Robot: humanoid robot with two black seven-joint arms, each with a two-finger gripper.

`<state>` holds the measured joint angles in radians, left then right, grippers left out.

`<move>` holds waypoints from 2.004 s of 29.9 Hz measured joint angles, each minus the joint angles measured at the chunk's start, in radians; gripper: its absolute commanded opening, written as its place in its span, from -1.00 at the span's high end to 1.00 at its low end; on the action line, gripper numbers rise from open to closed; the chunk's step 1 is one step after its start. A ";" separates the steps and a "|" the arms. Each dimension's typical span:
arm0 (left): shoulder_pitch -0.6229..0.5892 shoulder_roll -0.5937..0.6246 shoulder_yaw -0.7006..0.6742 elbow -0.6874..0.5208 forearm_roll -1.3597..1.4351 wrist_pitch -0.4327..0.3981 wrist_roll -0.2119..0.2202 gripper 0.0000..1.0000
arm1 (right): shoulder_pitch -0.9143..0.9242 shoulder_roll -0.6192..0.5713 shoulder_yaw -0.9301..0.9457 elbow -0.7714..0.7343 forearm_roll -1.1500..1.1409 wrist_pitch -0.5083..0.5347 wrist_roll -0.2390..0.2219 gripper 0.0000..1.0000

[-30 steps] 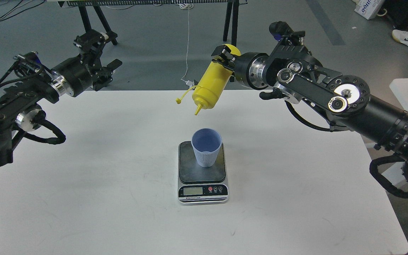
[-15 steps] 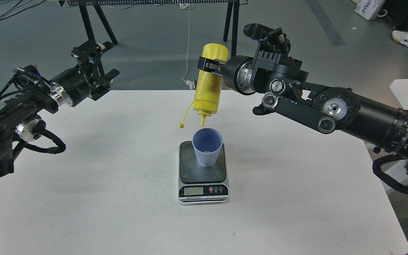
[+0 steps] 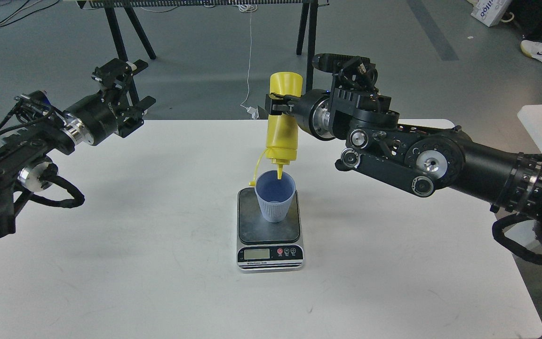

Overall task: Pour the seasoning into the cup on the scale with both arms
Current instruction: 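Hold the inverted bottle above the cup to pour, then turn the bottle upright and lower it back onto the table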

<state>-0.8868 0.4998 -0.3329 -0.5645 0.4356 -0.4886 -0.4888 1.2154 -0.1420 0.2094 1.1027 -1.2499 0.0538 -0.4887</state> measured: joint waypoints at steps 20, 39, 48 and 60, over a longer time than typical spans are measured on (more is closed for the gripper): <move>0.050 0.030 0.009 0.007 0.008 0.000 0.000 -0.84 | 0.029 0.075 0.369 -0.186 0.301 0.018 0.000 0.98; 0.055 0.102 0.002 0.004 0.000 0.000 0.000 -0.87 | -0.441 -0.047 1.317 -0.358 1.275 -0.007 0.000 0.98; 0.051 0.075 0.003 0.004 0.000 0.000 0.000 -0.87 | -0.839 -0.013 1.310 -0.226 1.320 0.009 0.000 0.98; 0.051 0.072 0.009 0.004 0.000 0.000 0.000 -0.87 | -1.028 -0.001 1.147 -0.130 1.321 0.042 0.000 0.96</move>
<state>-0.8360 0.5723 -0.3243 -0.5600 0.4355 -0.4886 -0.4887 0.1876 -0.1427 1.3559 0.9723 0.0709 0.0960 -0.4887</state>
